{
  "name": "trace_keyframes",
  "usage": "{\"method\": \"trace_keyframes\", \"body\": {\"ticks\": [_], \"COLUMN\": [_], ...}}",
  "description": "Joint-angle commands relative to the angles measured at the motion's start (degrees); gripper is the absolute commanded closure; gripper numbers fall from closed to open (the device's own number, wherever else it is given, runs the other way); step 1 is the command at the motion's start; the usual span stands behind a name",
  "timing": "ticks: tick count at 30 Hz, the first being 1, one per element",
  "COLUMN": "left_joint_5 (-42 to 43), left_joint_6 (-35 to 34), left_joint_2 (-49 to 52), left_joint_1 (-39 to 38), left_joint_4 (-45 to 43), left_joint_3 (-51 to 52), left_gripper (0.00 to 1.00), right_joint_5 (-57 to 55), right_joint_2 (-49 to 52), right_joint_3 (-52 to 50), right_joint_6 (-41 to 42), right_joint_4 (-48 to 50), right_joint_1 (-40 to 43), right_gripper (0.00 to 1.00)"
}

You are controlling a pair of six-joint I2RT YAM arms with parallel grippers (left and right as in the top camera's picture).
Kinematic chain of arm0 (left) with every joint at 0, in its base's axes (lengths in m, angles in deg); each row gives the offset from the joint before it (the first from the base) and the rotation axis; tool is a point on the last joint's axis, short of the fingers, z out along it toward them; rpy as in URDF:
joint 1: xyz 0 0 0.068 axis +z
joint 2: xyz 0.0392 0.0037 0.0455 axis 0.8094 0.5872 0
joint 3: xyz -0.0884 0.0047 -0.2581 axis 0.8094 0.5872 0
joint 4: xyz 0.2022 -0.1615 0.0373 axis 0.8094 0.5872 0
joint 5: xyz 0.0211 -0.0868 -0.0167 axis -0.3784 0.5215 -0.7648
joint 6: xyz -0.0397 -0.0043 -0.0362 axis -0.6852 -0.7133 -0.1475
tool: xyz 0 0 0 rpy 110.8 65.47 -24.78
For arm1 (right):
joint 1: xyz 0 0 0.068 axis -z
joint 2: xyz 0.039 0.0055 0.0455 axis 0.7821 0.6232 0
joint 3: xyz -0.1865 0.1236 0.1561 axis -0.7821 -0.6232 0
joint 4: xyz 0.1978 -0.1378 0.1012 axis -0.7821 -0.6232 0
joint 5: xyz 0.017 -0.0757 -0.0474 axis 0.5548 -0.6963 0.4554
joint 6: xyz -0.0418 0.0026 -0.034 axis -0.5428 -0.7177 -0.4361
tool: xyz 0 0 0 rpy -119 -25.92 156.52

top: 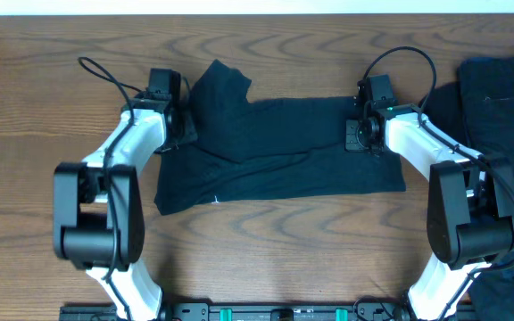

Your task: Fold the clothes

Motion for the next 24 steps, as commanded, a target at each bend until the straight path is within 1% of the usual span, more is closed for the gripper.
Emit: {"method": "trace_keyframes", "body": {"ticks": [1, 6, 11, 14, 18, 19, 21, 23, 24], "left_joint_5": [-3.04, -2.93, -2.71, -2.71, -2.73, -2.73, -2.73, -2.73, -2.73], "left_joint_6": [1.81, 1.73, -0.66, -0.61, -0.57, -0.57, -0.57, -0.57, -0.57], "left_joint_2": [2.78, 2.8, 2.8, 2.71, 1.64, 1.16, -0.5, -2.32, -3.37], "left_joint_1": [0.31, 0.31, 0.31, 0.31, 0.31, 0.31, 0.31, 0.31, 0.31], "left_joint_4": [0.0, 3.91, 9.25, 10.43, 9.84, 9.35, 8.07, 6.64, 6.01], "left_joint_3": [0.31, 0.31, 0.31, 0.28, 0.09, -0.11, -1.07, -1.92, -2.34], "left_gripper": [0.94, 0.94, 0.94, 0.94, 0.94, 0.94, 0.94, 0.94, 0.94], "right_joint_5": [-1.95, -2.03, -1.84, -1.84, -1.84, -1.81, -1.84, -1.4, -1.11], "right_joint_2": [2.34, 2.34, 2.34, 2.32, 2.29, 2.29, 2.29, 2.27, 2.27], "right_joint_3": [-0.7, -0.7, -0.7, -0.68, -0.42, 0.0, 2.14, 4.85, 6.64], "right_joint_6": [-0.81, -0.55, -0.55, -0.55, -0.57, -0.59, -0.59, -0.59, -0.59], "right_joint_4": [-2.91, -9.14, -15.06, -15.96, -14.8, -14.38, -14.47, -15.15, -15.89], "right_joint_1": [0.7, 1.07, 0.98, 0.96, 1.01, 1.03, 1.16, 1.38, 1.55], "right_gripper": [0.99, 0.99, 0.99, 0.99, 0.99, 0.98, 0.93, 0.82, 0.81]}}
